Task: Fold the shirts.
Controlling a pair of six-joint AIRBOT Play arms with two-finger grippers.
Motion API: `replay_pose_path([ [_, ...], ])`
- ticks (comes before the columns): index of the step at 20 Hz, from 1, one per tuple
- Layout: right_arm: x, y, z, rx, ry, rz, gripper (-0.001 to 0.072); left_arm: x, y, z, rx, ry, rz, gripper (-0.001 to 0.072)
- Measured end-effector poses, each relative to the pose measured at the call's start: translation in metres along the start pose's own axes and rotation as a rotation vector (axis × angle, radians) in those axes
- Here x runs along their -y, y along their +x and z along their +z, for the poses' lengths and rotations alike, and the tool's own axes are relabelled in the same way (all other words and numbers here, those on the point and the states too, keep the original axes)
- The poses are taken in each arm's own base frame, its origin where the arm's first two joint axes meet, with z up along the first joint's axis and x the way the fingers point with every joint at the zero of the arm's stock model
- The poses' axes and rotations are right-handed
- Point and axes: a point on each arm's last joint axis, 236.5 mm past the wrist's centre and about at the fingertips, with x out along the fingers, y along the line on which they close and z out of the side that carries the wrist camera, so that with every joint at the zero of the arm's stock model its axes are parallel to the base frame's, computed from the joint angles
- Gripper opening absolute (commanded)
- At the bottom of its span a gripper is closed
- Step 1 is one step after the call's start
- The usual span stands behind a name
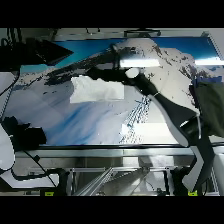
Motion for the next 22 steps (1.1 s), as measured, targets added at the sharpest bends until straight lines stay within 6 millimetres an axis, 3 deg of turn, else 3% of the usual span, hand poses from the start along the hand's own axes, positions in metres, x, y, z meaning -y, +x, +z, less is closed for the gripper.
replay_pose_path([
  [4,0.079,-0.063,0.007,-0.112,0.133,-0.157,0.0701,0.001,0.0,-0.003,-0.014,0.009,-0.005,0.0002],
  [7,0.134,-0.084,-0.011,-0.18,0.222,-0.279,0.0702,0.003,0.0,-0.006,-0.026,0.015,-0.01,0.0002],
  [11,0.184,-0.075,-0.052,-0.266,0.339,-0.354,0.0702,0.003,0.0,-0.007,-0.03,0.021,-0.012,0.0002],
  [13,0.196,-0.061,-0.073,-0.3,0.385,-0.353,0.0701,0.003,0.0,-0.008,-0.034,0.027,-0.013,0.0002],
  [15,0.195,-0.044,-0.082,-0.296,0.412,-0.316,0.0697,0.004,0.0,-0.009,-0.038,0.036,-0.015,0.0002],
  [16,0.192,-0.035,-0.084,-0.285,0.421,-0.292,0.0578,0.004,0.0,-0.01,-0.041,0.039,-0.016,0.0002],
  [17,0.191,-0.029,-0.085,-0.275,0.421,-0.283,0.0312,0.004,0.0,-0.01,-0.041,0.043,-0.016,0.0002],
  [19,0.189,-0.017,-0.088,-0.258,0.418,-0.261,0.0116,0.004,0.0,-0.011,-0.045,0.046,-0.018,0.0002],
  [20,0.182,-0.012,-0.082,-0.234,0.417,-0.231,0.002,0.004,0.0,-0.011,-0.047,0.047,-0.018,0.0002],
  [22,0.17,-0.007,-0.074,-0.21,0.41,-0.188,0.0019,0.005,0.0,-0.013,-0.054,0.05,-0.021,0.0002],
])
